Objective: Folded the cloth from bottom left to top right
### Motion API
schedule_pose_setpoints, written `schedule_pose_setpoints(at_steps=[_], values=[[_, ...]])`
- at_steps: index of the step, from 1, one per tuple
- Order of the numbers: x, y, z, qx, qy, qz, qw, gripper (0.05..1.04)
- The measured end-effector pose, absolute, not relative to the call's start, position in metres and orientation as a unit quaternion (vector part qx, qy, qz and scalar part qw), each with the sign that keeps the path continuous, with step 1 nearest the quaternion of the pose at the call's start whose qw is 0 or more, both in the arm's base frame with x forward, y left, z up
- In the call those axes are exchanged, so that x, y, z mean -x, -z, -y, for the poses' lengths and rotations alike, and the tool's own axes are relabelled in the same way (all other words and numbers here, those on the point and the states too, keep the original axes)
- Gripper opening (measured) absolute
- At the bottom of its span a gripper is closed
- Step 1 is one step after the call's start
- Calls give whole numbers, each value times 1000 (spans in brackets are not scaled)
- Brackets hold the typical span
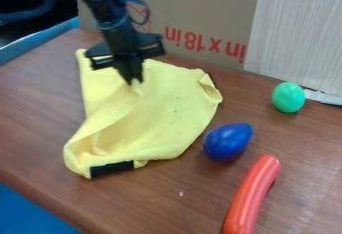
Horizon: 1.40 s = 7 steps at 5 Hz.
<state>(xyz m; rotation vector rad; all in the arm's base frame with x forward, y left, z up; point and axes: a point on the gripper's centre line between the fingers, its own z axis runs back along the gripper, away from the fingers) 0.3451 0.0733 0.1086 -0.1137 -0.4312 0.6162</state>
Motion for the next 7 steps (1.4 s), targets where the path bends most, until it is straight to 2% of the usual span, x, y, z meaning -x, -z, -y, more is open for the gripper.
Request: schedule_pose_setpoints(at_steps=[2, 3, 4, 5, 6, 7], values=[[-370, -117, -37, 64, -313, 222, 921, 54], [-386, -107, -18, 54, -318, 220, 921, 54], [-402, -110, -10, 50, -332, 223, 915, 79], [-413, -109, -1, 40, -327, 223, 917, 210], [-413, -109, 2, 42, -330, 223, 916, 465], [-402, -110, 4, 51, -312, 215, 924, 773]])
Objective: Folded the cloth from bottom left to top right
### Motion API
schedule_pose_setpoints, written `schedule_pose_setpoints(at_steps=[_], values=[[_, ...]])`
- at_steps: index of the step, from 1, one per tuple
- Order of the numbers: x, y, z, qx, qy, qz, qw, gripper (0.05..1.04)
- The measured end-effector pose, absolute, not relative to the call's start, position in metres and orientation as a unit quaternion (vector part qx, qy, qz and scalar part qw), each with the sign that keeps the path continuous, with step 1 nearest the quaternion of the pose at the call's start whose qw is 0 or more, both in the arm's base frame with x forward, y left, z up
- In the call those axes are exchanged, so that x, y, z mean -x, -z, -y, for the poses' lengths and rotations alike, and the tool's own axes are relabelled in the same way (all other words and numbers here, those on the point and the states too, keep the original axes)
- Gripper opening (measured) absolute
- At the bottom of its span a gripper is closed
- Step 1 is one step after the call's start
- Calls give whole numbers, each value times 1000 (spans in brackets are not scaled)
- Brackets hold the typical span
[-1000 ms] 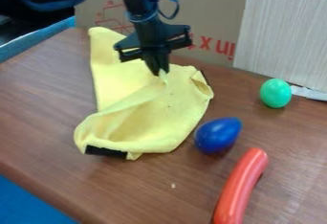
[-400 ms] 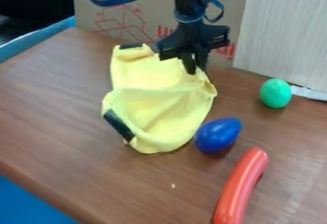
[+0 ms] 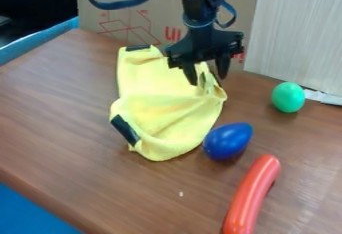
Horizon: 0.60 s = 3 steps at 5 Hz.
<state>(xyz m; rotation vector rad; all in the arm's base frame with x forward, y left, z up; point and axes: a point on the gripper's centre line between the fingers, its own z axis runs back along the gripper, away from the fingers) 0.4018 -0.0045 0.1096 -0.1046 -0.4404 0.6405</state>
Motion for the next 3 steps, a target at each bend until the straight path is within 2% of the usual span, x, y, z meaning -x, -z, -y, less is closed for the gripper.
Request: schedule_pose_setpoints(at_steps=[1, 2, 3], values=[[-388, -137, -6, 71, -285, 232, 927, 994], [-373, -165, -20, 83, -212, 238, 944, 1001], [-362, -177, -52, 27, -65, 175, 982, 1000]])
